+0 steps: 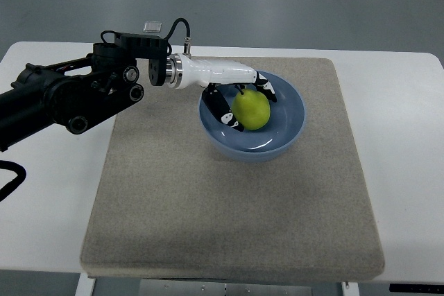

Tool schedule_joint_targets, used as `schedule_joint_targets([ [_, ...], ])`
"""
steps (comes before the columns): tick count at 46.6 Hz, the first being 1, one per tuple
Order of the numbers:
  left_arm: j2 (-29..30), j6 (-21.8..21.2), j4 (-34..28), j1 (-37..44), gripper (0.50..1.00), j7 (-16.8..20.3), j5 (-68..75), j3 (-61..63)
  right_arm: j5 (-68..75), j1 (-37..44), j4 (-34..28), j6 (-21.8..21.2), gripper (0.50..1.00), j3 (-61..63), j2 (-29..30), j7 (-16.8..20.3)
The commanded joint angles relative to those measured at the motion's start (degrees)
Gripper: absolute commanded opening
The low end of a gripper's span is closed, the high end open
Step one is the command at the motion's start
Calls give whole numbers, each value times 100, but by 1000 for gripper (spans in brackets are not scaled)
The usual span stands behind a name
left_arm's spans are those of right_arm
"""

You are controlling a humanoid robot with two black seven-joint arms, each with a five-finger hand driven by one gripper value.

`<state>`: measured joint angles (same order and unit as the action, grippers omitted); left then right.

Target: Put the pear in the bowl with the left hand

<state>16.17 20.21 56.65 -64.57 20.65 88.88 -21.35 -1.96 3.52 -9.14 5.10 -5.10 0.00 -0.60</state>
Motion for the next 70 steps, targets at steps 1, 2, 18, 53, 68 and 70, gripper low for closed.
schedule_joint_targets([
  [1, 0, 1, 3, 6, 973, -8, -11, -1, 3, 0, 0, 0, 924, 0, 0, -2],
  [2, 0, 1, 3, 6, 975, -8, -11, -1, 3, 0, 0, 0, 924, 0, 0, -2],
  [18, 9, 1, 12, 15, 979, 0, -20, -18, -6, 0, 0, 0, 924, 0, 0, 7],
  [53, 272, -1035, -1331, 6, 981, -26, -617, -1179, 3, 0, 0, 0, 926, 0, 0, -2],
  [68, -281, -1599, -3089, 67, 979, -44, -2980, -1134, -6, 0, 0, 0, 924, 0, 0, -2],
  [70, -316, -1643, -3256, 67, 979, -44, -3262, -1134, 3, 0, 0, 0, 924, 0, 0, -2],
])
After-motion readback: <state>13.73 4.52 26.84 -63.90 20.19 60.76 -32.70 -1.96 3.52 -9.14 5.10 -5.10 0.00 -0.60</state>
